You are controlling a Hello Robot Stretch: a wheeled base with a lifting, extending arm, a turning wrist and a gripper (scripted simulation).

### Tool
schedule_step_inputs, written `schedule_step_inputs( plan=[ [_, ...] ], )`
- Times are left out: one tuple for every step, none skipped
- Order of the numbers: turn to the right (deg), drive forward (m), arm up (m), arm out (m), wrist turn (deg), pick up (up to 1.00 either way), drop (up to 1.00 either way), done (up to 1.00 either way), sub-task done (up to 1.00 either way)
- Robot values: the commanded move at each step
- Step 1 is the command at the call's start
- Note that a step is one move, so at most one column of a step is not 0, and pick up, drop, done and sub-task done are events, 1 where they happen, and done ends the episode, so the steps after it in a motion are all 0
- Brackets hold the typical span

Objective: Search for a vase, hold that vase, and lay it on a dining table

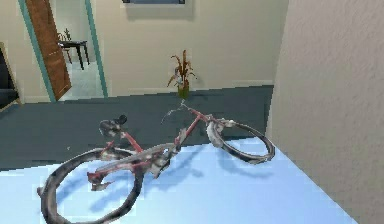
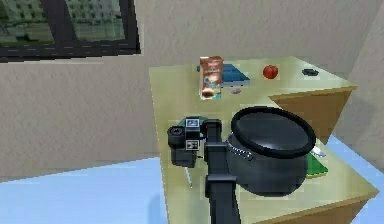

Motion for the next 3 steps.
schedule_step_inputs(
  plan=[
    [0.0,0.0,0.0,0.0,0.0,1.0,0.0,0.0,0.0],
    [0.0,0.0,0.1,0.0,0.0,0.0,0.0,0.0,0.0],
    [0.0,0.0,0.04,0.0,0.0,0.0,0.0,0.0,0.0]
  ],
)
